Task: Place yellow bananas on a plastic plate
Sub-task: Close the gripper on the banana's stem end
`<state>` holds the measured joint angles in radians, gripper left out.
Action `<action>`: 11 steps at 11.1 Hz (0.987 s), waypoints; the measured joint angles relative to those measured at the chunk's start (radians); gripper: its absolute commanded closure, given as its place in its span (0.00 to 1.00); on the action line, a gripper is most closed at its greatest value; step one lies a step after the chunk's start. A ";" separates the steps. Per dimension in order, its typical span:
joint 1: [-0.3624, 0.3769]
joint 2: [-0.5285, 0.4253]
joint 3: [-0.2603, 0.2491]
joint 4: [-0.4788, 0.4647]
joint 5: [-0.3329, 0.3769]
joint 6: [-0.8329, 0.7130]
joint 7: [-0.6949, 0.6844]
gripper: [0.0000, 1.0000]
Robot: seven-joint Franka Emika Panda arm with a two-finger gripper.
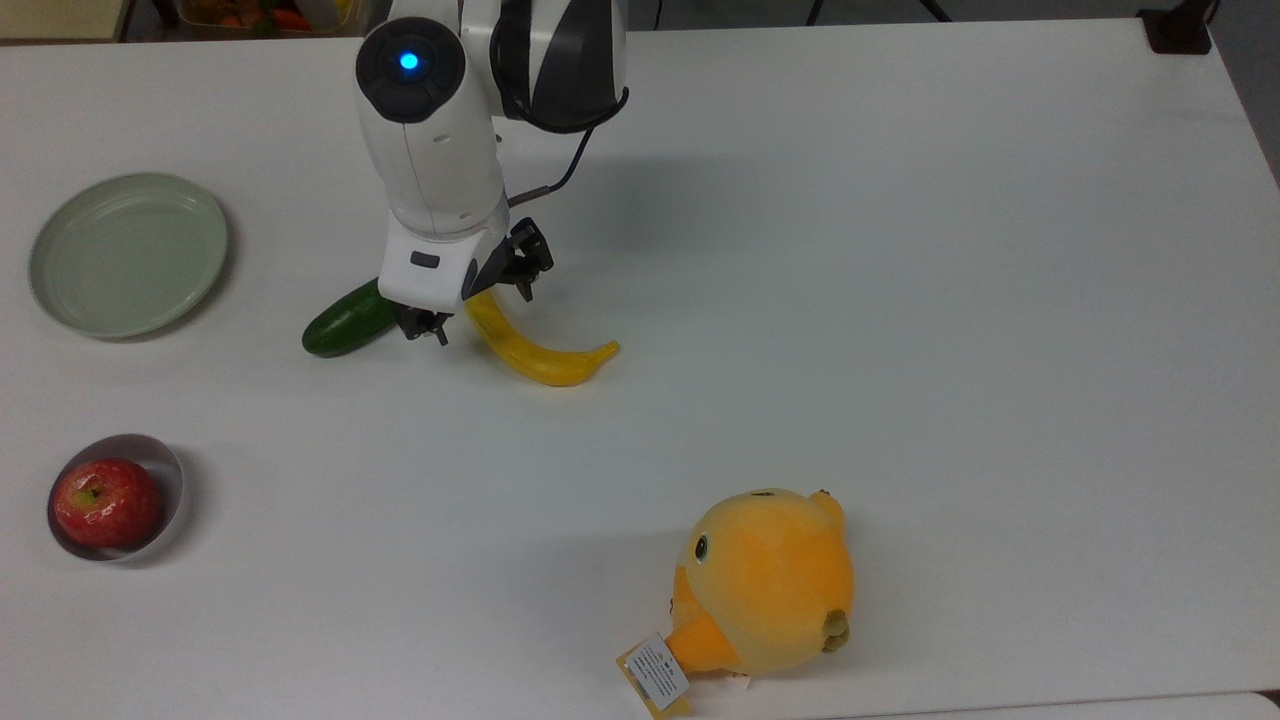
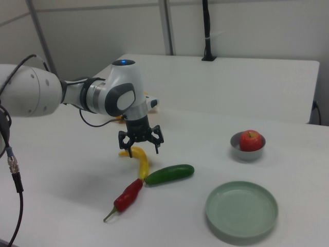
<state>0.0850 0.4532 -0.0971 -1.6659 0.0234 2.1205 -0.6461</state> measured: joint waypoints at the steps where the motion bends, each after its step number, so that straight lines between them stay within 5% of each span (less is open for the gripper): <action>1: 0.000 0.008 0.002 0.000 -0.009 0.000 0.000 0.00; 3: 0.000 0.024 0.011 -0.001 -0.031 0.009 0.007 0.08; 8: 0.001 0.041 0.030 -0.024 -0.066 0.043 0.021 0.83; 11: 0.001 0.040 0.035 -0.024 -0.068 0.043 0.022 0.84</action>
<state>0.0856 0.4935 -0.0623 -1.6903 -0.0442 2.1632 -0.6242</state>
